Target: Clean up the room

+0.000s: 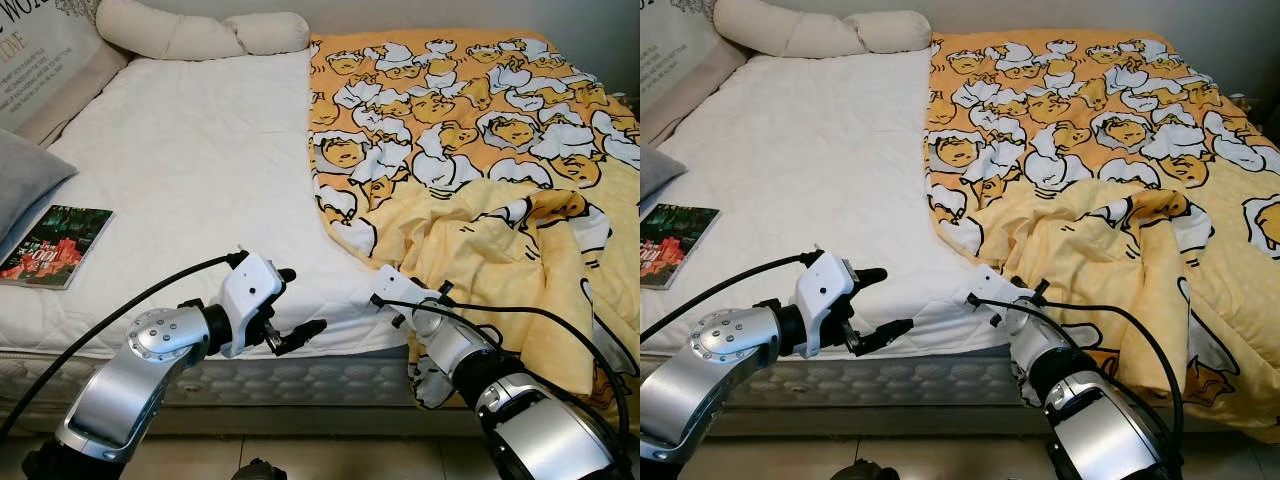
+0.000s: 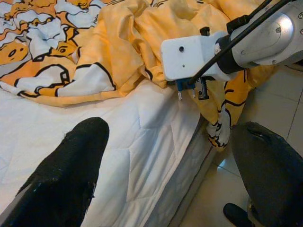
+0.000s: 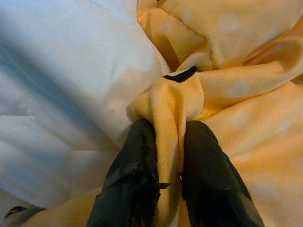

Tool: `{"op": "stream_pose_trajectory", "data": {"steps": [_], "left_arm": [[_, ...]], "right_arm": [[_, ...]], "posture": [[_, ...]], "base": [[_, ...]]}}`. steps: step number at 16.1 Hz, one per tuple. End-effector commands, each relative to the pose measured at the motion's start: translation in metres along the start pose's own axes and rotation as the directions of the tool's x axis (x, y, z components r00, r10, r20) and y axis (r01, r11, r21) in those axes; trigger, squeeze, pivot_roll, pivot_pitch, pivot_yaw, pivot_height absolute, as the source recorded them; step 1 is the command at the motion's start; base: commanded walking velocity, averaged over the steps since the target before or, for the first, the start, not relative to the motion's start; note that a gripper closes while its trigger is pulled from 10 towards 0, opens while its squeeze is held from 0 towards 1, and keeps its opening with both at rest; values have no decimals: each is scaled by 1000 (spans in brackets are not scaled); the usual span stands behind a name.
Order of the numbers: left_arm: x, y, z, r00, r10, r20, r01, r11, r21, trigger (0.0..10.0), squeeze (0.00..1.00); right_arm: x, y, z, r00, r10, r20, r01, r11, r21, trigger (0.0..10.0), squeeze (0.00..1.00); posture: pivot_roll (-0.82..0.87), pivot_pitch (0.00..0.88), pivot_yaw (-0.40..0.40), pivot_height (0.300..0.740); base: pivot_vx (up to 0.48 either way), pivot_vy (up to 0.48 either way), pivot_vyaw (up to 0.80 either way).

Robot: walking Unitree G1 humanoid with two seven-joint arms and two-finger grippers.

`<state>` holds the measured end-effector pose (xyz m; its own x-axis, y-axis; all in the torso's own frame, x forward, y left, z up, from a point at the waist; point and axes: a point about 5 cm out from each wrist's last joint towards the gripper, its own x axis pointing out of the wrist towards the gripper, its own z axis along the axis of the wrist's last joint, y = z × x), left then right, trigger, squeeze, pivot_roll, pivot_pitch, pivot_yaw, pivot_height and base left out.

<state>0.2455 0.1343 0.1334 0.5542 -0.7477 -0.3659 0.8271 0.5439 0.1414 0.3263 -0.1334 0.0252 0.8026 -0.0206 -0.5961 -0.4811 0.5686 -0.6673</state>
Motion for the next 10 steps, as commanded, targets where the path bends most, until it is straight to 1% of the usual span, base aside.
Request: {"op": "stream_pose_trajectory", "data": {"steps": [1, 2, 3, 4, 5, 6, 7, 8, 9, 10], "left_arm": [[-1, -1, -3, 1000, -3, -11, 3, 1000, 4, 10000, 267], [-1, -1, -3, 1000, -4, -11, 4, 1000, 4, 10000, 267], [-1, -1, -4, 1000, -6, -13, 6, 1000, 3, 10000, 251], [-1, -1, -5, 1000, -8, -14, 8, 1000, 4, 10000, 247], [-1, -1, -5, 1000, -9, -14, 9, 1000, 5, 10000, 212], [-1, -1, -5, 1000, -10, -15, 10, 1000, 6, 10000, 196], [-2, -1, -6, 1000, -13, -17, 13, 1000, 8, 10000, 188], [-3, -2, -7, 1000, -16, -18, 16, 1000, 7, 10000, 184], [-4, -3, -7, 1000, -18, -20, 18, 1000, 7, 10000, 184], [-4, -4, -8, 1000, -21, -21, 21, 1000, 5, 10000, 176]], "right_arm": [[0, -5, 9, 1000, 6, 30, -7, 999, 41, 0, 0], [0, -6, 10, 999, 12, 36, -14, 998, 66, 0, 0], [-1, -5, 13, 998, 50, 47, -57, 985, 162, 0, 0], [-3, -3, 17, 993, 92, 68, -107, 958, 266, 0, 0], [-5, -2, 21, 987, 125, 103, -151, 936, 318, 0, 0], [-10, 0, 29, 965, 198, 173, -249, 901, 354, 0, 0], [-19, 5, 35, 928, 292, 232, -361, 860, 362, 0, 0], [-31, 14, 39, 867, 404, 291, -484, 821, 304, 0, 0], [-40, 21, 40, 819, 482, 311, -562, 782, 270, 0, 0], [-46, 26, 40, 787, 528, 318, -605, 762, 232, 0, 0]], "posture": [[42, 0, 67, 740], [38, 0, 69, 740], [35, 0, 70, 740], [32, 0, 71, 740], [31, 0, 71, 740], [29, 0, 72, 740], [26, 0, 74, 740], [24, 0, 75, 740], [23, 0, 75, 740], [24, 0, 73, 740]], "base": [[0, 0, 0], [0, 0, 0], [0, 0, 0], [0, 0, 0], [0, 0, 0], [0, 0, 0], [0, 0, 0], [0, 0, 0], [0, 0, 0], [0, 0, 0]]}}
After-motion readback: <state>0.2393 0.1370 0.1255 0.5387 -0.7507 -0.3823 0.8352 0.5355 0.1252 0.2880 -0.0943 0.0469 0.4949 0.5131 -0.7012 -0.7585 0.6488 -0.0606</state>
